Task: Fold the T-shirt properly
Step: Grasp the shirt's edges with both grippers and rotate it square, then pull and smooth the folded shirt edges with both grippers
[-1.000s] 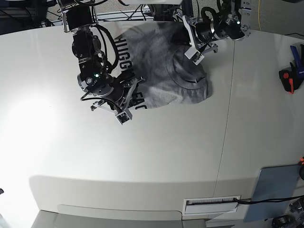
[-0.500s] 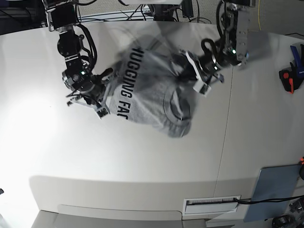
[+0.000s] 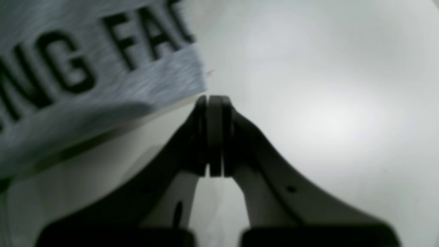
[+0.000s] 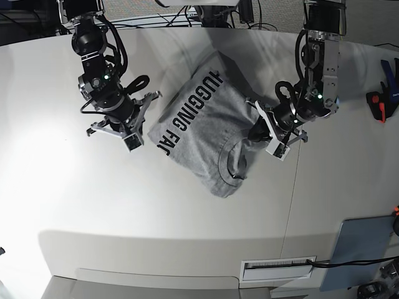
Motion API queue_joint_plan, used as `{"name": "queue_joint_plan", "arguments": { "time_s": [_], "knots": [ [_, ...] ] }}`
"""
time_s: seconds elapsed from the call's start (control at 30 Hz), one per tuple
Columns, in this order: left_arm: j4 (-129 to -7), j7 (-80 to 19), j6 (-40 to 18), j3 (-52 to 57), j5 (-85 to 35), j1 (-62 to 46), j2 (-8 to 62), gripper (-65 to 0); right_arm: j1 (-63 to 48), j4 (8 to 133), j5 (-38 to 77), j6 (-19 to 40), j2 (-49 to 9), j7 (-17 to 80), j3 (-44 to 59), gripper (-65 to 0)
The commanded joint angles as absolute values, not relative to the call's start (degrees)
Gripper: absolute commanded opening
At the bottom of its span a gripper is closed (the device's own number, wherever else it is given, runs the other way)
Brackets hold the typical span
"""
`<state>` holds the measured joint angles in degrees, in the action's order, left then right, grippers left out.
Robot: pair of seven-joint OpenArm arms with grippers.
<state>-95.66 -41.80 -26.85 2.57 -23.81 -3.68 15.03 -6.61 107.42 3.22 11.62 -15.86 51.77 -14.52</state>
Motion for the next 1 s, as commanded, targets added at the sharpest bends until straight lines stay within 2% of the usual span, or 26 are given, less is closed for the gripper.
{"name": "queue_joint_plan", "arguments": {
  "time_s": [0.0, 0.23, 0.43, 0.57, 0.7, 0.97],
  "knots": [
    [-98.3, -41.1, -26.7, 2.8, -25.5, -3.7, 16.3, -65.0, -5.2, 108.2, 3.2, 11.2, -16.2, 49.7, -14.1, -65.0],
    [-103.0, -41.6, -18.9, 3.3, -25.6, -11.9, 17.2, -65.0, 0.9, 99.4, 2.8, 10.9, -14.5, 47.9, -14.1, -65.0],
    [-103.0, -38.6, -15.7, 3.3, -21.2, -17.3, 15.2, -65.0, 5.9, 93.2, 3.5, 11.4, -12.0, 47.7, -14.2, -65.0],
    [-102.9, -37.5, -12.4, 3.3, -16.5, -17.1, 13.9, -65.0, 6.3, 91.4, 7.3, 15.9, -11.0, 49.5, -14.3, -65.0],
    [-102.3, -34.4, -10.3, 3.3, -14.3, -16.9, 13.4, -65.0, 5.5, 91.5, 8.6, 16.5, -11.0, 54.0, -14.2, -65.0],
    [-93.0, -32.7, -10.0, 3.2, -11.1, -13.3, 13.3, -65.0, -0.4, 96.5, 8.5, 18.5, -11.1, 54.2, -14.2, -65.0]
  ]
}}
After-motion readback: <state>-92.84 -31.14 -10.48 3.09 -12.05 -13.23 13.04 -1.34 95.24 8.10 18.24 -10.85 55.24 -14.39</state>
